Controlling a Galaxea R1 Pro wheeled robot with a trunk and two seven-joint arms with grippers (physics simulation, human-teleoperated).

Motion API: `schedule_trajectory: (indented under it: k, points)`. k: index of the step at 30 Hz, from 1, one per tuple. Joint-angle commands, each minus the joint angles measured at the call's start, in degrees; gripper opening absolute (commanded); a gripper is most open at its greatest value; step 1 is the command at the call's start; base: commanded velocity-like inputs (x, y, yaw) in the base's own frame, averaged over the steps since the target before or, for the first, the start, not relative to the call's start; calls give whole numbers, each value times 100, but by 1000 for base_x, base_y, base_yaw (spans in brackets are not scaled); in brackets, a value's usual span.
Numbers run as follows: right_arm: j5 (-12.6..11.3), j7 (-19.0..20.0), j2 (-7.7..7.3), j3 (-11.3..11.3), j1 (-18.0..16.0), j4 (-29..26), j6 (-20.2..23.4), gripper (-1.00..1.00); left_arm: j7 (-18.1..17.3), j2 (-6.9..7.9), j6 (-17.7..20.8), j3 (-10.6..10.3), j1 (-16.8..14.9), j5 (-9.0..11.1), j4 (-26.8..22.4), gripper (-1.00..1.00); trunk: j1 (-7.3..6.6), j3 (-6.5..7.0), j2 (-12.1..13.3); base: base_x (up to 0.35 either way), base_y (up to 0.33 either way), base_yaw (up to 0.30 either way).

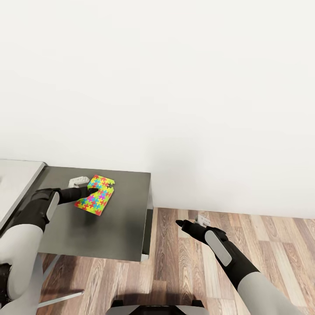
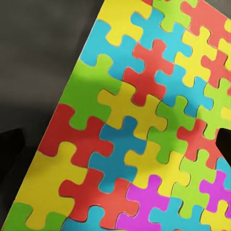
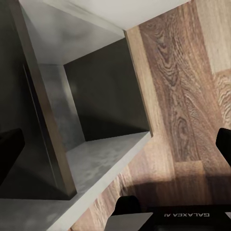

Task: Put all the toys in the child's room - the three board games (two on the bed and one on the table), the two jigsaw puzzles on the table, and the tennis ball on the table - inside the toy box on the table in the child's room.

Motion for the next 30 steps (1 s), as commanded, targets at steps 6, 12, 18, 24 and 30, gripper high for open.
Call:
schedule_trajectory:
  k: [6,12,18,24,30]
  points:
    - [-60,-56,-8,27,-4,-12,6,100,-37,-18,64,11,4,38,73,100,5,-9,-7,0,0,0]
    - [-60,-56,-8,28,-4,-12,6,100,-41,-24,64,10,5,38,67,100,5,-9,-7,0,0,0]
    - [-60,-56,-8,27,-4,-12,6,100,-39,-86,66,6,10,38,-37,100,5,-9,-7,0,0,0]
    - [-60,-56,-8,26,-4,-12,6,100,6,-159,105,0,45,27,-281,100,5,-9,-7,0,0,0]
    - [-60,-56,-8,27,-4,-12,6,100,26,-168,116,1,47,20,-293,100,5,-9,-7,0,0,0]
